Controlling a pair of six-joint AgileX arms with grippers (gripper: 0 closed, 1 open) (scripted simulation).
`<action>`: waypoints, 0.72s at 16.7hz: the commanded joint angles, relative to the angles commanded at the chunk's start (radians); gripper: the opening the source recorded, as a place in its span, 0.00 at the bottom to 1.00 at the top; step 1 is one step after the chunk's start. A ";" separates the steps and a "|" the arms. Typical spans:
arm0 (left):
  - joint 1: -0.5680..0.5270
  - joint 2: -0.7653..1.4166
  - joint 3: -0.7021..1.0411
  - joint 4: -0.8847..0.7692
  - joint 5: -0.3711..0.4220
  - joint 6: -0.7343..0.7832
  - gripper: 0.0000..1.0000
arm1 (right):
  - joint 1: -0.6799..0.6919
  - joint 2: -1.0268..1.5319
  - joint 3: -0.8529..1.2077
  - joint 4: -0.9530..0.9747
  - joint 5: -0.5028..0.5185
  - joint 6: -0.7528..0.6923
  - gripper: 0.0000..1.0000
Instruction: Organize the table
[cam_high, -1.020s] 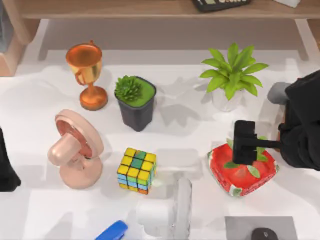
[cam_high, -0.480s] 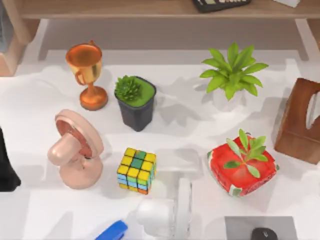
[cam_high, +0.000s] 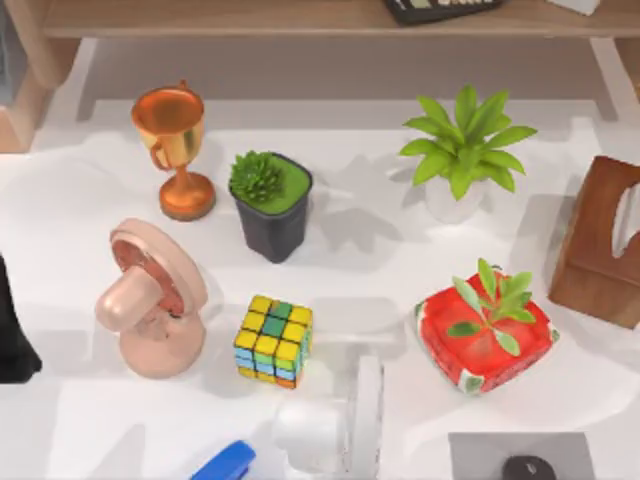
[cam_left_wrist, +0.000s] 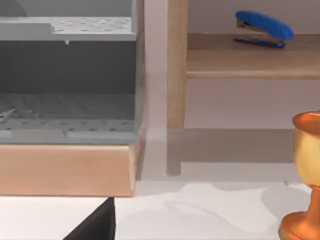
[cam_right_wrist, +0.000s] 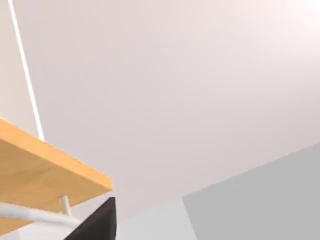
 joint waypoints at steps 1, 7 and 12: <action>0.000 0.000 0.000 0.000 0.000 0.000 1.00 | 0.013 0.057 -0.018 0.068 0.016 -0.081 1.00; 0.000 0.000 0.000 0.000 0.000 0.000 1.00 | 0.152 0.295 -0.044 0.256 0.053 -0.344 1.00; 0.000 0.000 0.000 0.000 0.000 0.000 1.00 | 0.155 0.301 -0.043 0.257 0.052 -0.350 1.00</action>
